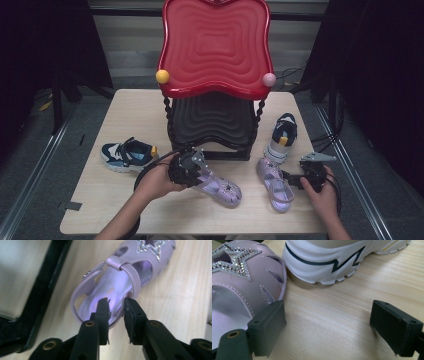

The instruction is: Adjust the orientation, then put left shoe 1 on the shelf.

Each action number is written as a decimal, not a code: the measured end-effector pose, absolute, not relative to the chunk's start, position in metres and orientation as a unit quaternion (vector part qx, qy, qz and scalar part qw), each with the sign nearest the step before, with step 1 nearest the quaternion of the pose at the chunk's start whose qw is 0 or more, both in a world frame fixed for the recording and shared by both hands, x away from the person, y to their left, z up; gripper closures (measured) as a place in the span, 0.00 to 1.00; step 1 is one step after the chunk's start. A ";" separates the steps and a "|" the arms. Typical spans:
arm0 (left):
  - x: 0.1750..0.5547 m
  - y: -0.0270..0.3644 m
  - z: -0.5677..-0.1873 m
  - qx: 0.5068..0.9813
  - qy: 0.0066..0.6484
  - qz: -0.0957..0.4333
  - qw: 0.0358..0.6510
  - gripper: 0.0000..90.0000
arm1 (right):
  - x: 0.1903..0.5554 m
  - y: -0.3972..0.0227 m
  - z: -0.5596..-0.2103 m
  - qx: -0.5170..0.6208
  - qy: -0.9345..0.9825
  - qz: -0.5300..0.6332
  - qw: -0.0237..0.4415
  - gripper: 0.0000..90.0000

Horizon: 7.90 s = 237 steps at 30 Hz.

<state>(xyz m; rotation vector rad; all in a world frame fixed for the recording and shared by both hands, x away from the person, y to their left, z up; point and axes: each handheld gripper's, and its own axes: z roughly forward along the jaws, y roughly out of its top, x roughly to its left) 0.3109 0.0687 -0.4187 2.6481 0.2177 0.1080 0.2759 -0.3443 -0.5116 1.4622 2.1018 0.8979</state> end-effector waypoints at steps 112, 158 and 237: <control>0.296 0.134 -0.462 0.900 0.223 0.019 0.374 0.62 | 0.275 -0.344 -0.512 0.527 0.757 0.323 0.214 0.14; 0.295 0.137 -0.464 0.896 0.186 0.023 0.403 0.87 | 0.275 -0.344 -0.512 0.526 0.757 0.324 0.214 0.14; 0.286 0.149 -0.381 0.823 0.191 0.110 0.524 0.92 | 0.275 -0.344 -0.512 0.526 0.756 0.324 0.214 0.14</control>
